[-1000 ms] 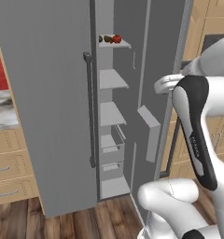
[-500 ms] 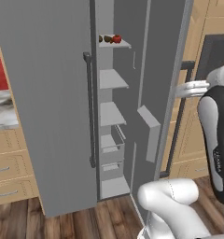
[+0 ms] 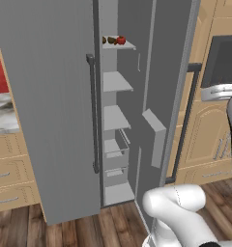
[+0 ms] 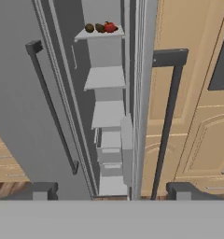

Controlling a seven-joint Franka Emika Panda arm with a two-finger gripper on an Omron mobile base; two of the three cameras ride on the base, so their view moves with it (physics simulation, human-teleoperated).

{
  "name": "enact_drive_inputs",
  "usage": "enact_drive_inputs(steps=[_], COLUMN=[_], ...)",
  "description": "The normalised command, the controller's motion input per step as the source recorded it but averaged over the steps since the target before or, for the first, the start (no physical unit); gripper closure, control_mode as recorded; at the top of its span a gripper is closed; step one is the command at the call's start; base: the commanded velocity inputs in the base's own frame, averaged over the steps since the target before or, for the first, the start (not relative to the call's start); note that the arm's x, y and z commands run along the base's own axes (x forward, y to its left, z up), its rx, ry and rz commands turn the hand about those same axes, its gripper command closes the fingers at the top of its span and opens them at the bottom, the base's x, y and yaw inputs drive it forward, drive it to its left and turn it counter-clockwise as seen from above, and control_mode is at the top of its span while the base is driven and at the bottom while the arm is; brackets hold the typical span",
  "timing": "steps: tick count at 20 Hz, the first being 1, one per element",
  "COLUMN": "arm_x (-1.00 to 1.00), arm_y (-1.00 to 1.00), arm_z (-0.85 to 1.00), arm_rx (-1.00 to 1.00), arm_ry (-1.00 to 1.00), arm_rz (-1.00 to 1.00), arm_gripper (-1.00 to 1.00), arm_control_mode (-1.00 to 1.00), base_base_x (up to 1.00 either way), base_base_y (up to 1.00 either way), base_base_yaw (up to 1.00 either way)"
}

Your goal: Take the bell pepper and kiwi from the second highest rack and move them to the highest rack where the chicken drumstick and kiwi are located, to maximize freezer space. Close the freezer door after rearranging.

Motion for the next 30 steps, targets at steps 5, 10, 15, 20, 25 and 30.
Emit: enact_drive_inputs(steps=[5, 10, 15, 20, 25, 30], arm_x=[0.11, 0.7, 0.61, 0.68, 0.6, 0.75], arm_y=[-0.71, -0.71, -0.31, -0.62, -0.67, -0.08], arm_z=[-0.18, -0.29, -0.53, -0.52, -0.42, -0.3], arm_rx=[0.07, 0.26, 0.04, 0.0, 0.0, 0.05], arm_ry=[0.0, 0.01, 0.01, 0.0, 0.01, 0.03], arm_rz=[0.06, 0.07, 0.12, 0.1, 0.08, 0.12], arm_gripper=[1.0, 1.0, 1.0, 1.0, 1.0, 1.0], arm_control_mode=[-1.0, -1.0, -1.0, -1.0, -1.0, -1.0], base_base_x=[0.0, 0.0, 0.0, 0.0, 0.0, 0.0], base_base_y=[0.0, 0.0, 0.0, 0.0, 0.0, 0.0], base_base_yaw=[0.0, 0.0, 0.0, 0.0, 0.0, 0.0])
